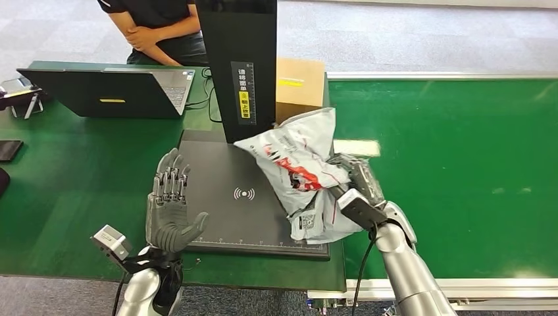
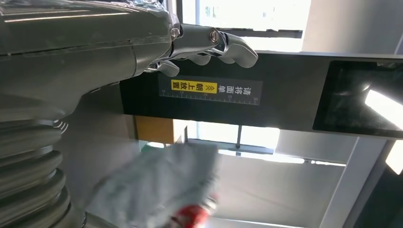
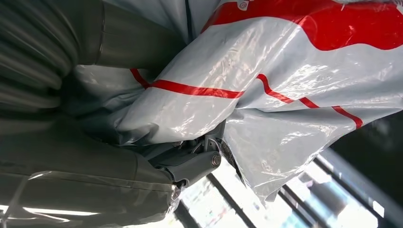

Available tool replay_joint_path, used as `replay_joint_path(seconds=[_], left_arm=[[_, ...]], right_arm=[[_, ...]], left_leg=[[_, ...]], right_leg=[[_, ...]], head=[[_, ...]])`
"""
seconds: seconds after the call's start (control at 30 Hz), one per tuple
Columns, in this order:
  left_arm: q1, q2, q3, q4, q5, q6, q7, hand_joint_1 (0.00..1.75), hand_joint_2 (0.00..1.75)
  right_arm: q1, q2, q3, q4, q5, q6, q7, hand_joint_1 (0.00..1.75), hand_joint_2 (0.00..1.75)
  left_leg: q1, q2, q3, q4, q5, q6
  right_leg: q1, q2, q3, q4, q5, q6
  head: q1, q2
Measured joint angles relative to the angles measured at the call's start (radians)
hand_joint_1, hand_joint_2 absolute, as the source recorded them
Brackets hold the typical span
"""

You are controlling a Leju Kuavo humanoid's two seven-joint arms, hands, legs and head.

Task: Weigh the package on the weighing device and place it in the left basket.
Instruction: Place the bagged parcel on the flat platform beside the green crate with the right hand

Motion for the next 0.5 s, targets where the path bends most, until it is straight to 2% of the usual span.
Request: replay_joint_path(seconds=[0.23,0.33,0.5], left_arm=[[-0.01,0.002,-0.002,0.005,-0.003,-0.01,0.0,0.0,1.75],[-0.01,0.003,-0.002,0.007,-0.005,-0.008,0.0,0.0,1.75],[-0.006,0.005,-0.001,0.008,-0.007,-0.005,0.0,0.0,1.75]], right_arm=[[-0.111,-0.021,0.148,0.173,0.11,0.132,0.013,1.75,1.75],[-0.148,-0.021,0.198,0.223,0.123,0.144,0.012,1.75,1.75],[-0.184,-0.022,0.242,0.268,0.119,0.13,-0.005,1.64,1.75]], left_leg=[[0.0,0.0,0.0,0.0,0.0,0.0],[0.0,0.0,0.0,0.0,0.0,0.0],[0.0,0.0,0.0,0.0,0.0,0.0]], right_leg=[[0.0,0.0,0.0,0.0,0.0,0.0],[0.0,0.0,0.0,0.0,0.0,0.0],[0.0,0.0,-0.001,0.0,0.0,0.0]], head=[[0.0,0.0],[0.0,0.0],[0.0,0.0]])
